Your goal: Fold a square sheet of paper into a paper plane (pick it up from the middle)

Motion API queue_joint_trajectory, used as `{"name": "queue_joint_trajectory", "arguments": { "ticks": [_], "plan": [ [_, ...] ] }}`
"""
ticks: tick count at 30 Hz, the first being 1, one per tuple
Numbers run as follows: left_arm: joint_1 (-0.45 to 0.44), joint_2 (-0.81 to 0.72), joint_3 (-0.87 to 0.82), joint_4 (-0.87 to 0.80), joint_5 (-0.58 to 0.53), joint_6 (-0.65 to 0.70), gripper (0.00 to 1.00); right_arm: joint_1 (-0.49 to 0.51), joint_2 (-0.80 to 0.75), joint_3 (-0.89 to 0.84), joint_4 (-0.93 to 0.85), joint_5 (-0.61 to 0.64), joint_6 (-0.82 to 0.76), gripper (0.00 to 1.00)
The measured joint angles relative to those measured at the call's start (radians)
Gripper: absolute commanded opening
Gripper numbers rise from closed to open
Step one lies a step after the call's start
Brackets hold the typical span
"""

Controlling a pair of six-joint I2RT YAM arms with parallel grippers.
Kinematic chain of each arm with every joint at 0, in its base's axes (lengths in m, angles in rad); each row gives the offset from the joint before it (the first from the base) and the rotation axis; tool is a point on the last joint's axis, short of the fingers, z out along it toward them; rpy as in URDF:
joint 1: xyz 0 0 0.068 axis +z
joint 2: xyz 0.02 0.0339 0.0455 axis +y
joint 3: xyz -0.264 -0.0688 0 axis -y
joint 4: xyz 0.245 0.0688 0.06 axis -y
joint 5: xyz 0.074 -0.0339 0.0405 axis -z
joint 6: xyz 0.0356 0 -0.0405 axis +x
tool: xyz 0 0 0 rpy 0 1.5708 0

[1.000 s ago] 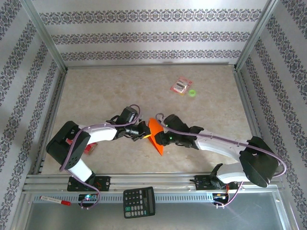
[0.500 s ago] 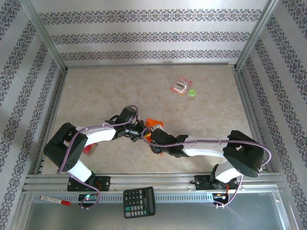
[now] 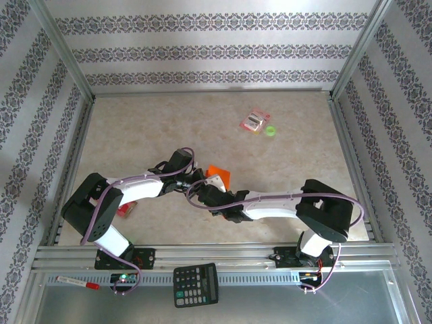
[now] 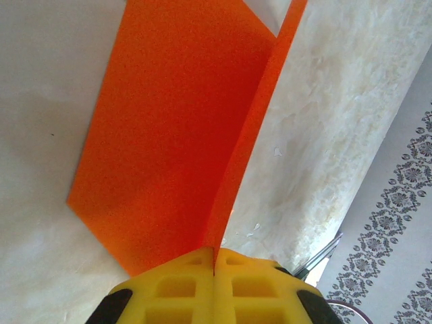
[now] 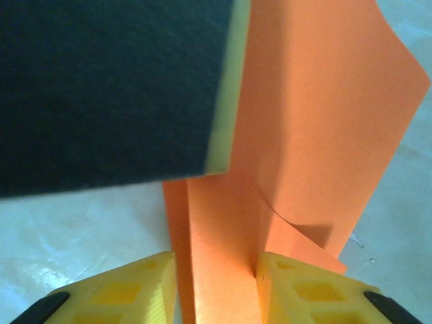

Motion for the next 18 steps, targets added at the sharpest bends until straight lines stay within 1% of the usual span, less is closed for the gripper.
{"name": "queue_joint_trajectory", "arguments": {
  "ticks": [10, 18],
  "plan": [
    [0.0, 0.0, 0.0, -0.013, 0.0, 0.0, 0.0, 0.013, 0.024, 0.021, -0.065, 0.043, 0.037, 0.31],
    [0.0, 0.0, 0.0, -0.023, 0.0, 0.0, 0.0, 0.019, 0.027, 0.022, -0.082, 0.058, 0.043, 0.24]
  ]
}}
